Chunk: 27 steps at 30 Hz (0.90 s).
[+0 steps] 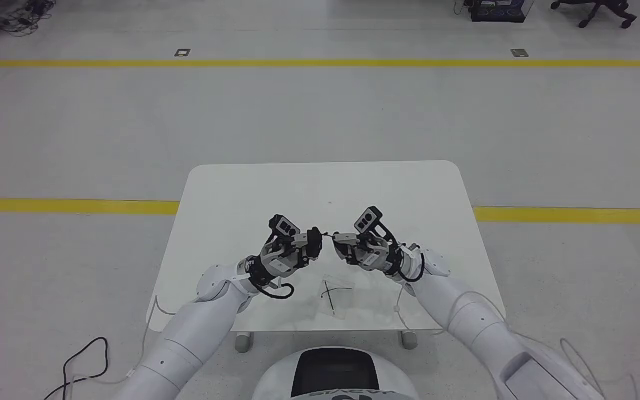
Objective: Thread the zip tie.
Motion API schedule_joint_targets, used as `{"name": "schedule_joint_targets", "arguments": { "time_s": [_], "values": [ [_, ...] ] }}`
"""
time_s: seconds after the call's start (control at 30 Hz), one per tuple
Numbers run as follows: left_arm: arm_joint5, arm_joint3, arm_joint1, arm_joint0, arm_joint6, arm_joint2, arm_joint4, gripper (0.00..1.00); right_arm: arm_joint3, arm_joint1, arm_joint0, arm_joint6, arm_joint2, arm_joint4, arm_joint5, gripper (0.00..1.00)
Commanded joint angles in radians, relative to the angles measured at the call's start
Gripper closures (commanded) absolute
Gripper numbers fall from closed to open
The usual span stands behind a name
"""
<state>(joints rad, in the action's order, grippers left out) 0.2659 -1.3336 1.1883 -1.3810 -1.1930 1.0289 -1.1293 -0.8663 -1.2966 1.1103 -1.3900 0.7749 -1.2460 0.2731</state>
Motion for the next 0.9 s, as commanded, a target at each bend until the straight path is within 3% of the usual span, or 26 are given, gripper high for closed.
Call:
{"name": "schedule_joint_targets", "arguments": {
  "time_s": [0.0,0.4,0.43,0.5,0.7,0.87],
  "values": [
    [0.0,0.0,0.0,0.0,0.0,0.0,0.0,1.0,0.005,-0.001,-0.002,0.0,0.0,0.0,-0.001,1.0],
    [0.0,0.0,0.0,0.0,0.0,0.0,0.0,1.0,0.028,-0.008,-0.005,0.0,0.003,-0.007,-0.008,1.0],
    [0.0,0.0,0.0,0.0,0.0,0.0,0.0,1.0,0.03,-0.008,-0.005,0.0,0.005,-0.007,-0.006,0.9],
    [0.0,0.0,0.0,0.0,0.0,0.0,0.0,1.0,0.039,-0.009,-0.002,0.0,0.011,-0.018,-0.001,0.0],
    [0.0,0.0,0.0,0.0,0.0,0.0,0.0,1.0,0.079,-0.006,-0.005,0.0,0.052,-0.029,0.049,0.0],
    [0.0,0.0,0.0,0.0,0.0,0.0,0.0,1.0,0.05,0.007,0.008,0.0,0.106,-0.036,0.067,0.0]
  ]
}}
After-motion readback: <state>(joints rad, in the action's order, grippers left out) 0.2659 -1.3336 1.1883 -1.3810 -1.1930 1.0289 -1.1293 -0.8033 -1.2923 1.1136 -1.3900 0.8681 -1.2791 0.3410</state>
